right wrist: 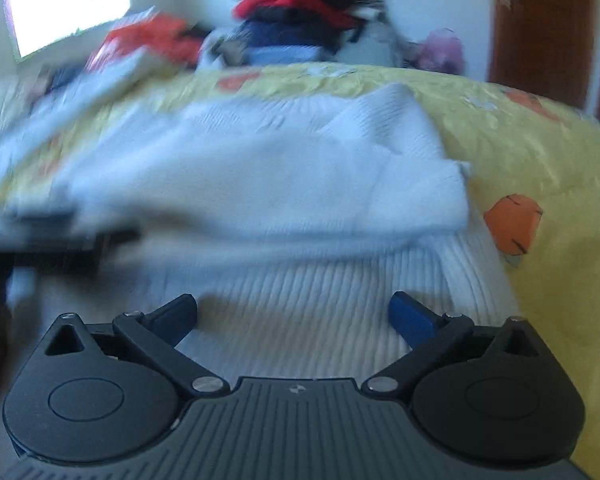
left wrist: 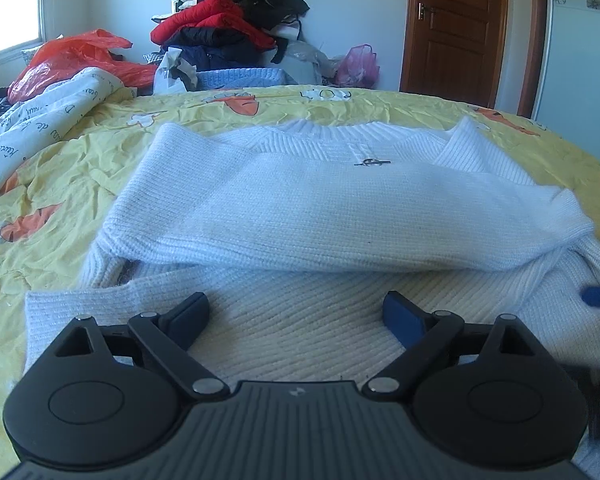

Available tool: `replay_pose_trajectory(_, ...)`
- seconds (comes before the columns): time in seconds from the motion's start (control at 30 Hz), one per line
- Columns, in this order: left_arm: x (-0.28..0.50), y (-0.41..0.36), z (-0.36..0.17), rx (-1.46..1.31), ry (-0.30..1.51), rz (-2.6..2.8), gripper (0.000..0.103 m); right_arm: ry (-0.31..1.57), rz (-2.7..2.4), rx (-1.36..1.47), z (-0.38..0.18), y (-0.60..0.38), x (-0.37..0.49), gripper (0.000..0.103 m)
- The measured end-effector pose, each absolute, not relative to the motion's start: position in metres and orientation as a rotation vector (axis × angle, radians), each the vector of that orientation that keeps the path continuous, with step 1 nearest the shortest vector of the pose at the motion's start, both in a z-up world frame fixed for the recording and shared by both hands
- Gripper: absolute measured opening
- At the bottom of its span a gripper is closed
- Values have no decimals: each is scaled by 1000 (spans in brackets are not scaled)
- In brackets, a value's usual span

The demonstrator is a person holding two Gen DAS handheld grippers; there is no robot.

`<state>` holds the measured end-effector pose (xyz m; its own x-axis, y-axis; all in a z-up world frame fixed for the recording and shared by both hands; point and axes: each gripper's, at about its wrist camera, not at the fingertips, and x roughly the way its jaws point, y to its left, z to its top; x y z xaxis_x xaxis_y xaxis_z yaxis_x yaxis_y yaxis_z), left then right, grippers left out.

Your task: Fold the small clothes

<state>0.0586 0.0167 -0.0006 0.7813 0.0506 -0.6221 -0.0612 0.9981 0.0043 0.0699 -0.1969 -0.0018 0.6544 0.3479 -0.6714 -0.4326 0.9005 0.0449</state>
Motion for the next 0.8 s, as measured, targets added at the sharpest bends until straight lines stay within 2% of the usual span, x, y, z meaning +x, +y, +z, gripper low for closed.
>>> replay_pose_trajectory(0.2,58,17,-1,-16,671,60,95,739,466,-175,0,-202,43,103)
replay_pose_trajectory(0.4,57,17,-1,-17,671,60,95,854,425,-104,13,-195,62,103)
replay_pose_trajectory(0.53,57,18,-1,-17,672,59,96,772,371,48,27,-207,70,102)
replay_pose_trajectory(0.63,61,14,0,-17,674,57,98,689,337,47,40,-207,81,103)
replay_pose_trajectory(0.8,68,12,-1,-19,676,55,99,738,324,63,32,-200,118,102)
